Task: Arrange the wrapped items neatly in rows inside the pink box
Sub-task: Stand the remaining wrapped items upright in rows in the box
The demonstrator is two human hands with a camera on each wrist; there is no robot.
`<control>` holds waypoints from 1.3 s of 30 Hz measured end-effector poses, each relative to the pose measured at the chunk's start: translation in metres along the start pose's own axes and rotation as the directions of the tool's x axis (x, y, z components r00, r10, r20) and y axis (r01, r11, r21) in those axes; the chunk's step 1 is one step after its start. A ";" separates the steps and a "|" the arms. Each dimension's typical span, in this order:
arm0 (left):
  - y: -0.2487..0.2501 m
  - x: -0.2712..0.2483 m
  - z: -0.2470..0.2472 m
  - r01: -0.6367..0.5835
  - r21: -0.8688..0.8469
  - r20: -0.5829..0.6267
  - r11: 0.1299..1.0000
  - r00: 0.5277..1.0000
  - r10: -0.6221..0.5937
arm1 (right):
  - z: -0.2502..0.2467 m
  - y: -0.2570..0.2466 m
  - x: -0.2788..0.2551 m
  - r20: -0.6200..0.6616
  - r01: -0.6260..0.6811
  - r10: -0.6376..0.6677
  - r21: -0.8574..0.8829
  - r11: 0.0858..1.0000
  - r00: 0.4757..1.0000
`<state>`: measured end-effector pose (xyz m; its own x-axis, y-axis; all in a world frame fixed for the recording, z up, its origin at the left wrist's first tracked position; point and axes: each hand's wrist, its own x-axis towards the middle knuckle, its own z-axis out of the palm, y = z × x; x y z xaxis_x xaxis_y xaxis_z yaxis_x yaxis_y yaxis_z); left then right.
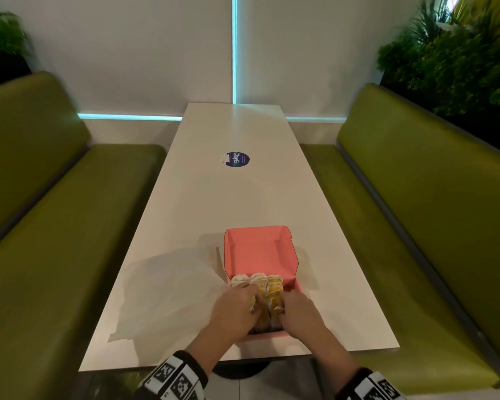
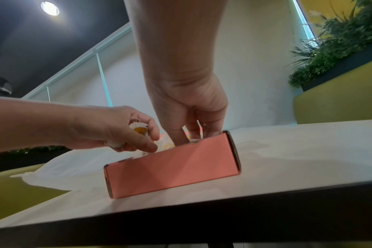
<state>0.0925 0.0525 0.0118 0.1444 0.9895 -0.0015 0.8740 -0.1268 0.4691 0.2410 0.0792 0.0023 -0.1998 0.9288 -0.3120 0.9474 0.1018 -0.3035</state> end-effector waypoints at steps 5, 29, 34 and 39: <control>-0.004 -0.011 -0.004 0.044 -0.034 0.051 0.998 0.998 -0.042 | 0.004 -0.003 -0.003 -0.084 -0.034 0.040 0.067 0.997 0.996; -0.004 -0.016 -0.001 -0.019 0.117 0.107 0.993 0.994 0.007 | -0.002 -0.004 -0.002 -0.001 0.016 -0.016 0.055 0.998 1.000; -0.007 -0.014 -0.006 0.102 -0.243 0.020 0.965 0.995 -0.100 | -0.007 -0.001 -0.007 -0.033 0.041 -0.039 0.051 0.998 0.999; -0.008 -0.014 -0.024 0.171 -0.743 0.113 0.647 0.985 -0.130 | -0.032 -0.011 -0.016 -0.171 0.180 -0.144 0.224 0.958 0.975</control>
<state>0.0722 0.0416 0.0289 0.0809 0.9834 -0.1625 0.2453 0.1384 0.9595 0.2414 0.0743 0.0396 -0.2880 0.9517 -0.1062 0.8154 0.1855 -0.5484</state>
